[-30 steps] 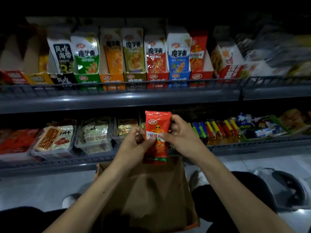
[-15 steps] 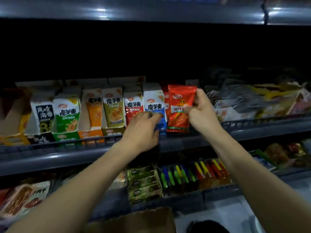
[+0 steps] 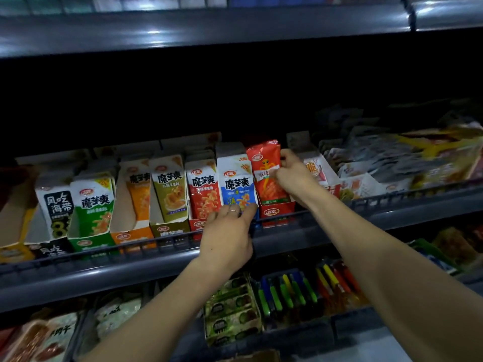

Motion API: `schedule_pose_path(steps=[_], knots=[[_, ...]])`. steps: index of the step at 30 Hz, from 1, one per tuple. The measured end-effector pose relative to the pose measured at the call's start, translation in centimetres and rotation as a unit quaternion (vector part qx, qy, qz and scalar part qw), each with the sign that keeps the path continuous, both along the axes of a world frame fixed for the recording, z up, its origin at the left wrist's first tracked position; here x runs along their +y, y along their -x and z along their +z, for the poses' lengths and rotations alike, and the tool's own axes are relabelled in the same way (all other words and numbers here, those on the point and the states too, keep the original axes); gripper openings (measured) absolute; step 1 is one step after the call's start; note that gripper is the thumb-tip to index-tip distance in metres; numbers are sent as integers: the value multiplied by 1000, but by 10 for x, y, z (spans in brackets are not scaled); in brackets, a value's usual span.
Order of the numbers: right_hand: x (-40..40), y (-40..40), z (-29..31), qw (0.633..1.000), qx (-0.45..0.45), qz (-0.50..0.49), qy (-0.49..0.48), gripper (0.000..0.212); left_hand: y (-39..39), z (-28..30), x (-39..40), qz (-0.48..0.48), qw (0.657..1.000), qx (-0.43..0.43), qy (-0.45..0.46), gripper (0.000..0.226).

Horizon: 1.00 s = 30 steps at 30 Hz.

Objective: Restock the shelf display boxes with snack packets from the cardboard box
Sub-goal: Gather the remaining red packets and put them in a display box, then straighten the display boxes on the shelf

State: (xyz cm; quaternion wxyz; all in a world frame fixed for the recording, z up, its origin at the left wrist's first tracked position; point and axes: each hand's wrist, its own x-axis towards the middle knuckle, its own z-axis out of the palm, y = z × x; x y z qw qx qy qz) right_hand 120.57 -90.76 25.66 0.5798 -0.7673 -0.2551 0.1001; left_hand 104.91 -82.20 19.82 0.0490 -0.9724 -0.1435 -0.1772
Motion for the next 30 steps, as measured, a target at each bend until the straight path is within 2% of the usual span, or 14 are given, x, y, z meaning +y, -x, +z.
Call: schedule_pose_path(steps=[2,4,5,7,10,13,16,19,22,25,28,30], knots=[[-1,-4,-1,1000,16,1,-8,38,0,-5,0,-1,1000,-16,-12,65],[-4,-5,0,990,-84,3,114,51,-1,-8,2,-4,999,-30,-20,66],[-5,-5,1,967,-160,-11,197,59,-1,-10,3,-5,999,-34,-22,66],[-5,-4,4,899,-286,-53,328,67,-1,-11,3,-9,999,-35,-24,66],[-5,2,8,823,-350,-76,441,46,-1,-11,4,-8,999,-30,-23,67],[-4,11,3,796,-377,-78,468,31,-2,-13,4,-6,999,-36,-26,68],[-3,19,-2,799,-377,-75,464,26,-3,-13,5,-13,999,-39,-25,68],[-6,25,-4,823,-364,-71,430,20,0,-14,3,-10,999,-45,-23,69],[-14,31,-6,872,-337,-57,350,11,1,-13,3,-19,999,-37,-7,70],[-21,47,-5,917,-300,-18,263,11,8,-1,11,-70,995,-39,62,66],[-23,73,-6,927,-298,30,225,11,42,8,23,-99,983,-114,106,50],[-18,93,-9,913,-321,70,241,10,77,6,39,-68,973,-177,130,39]])
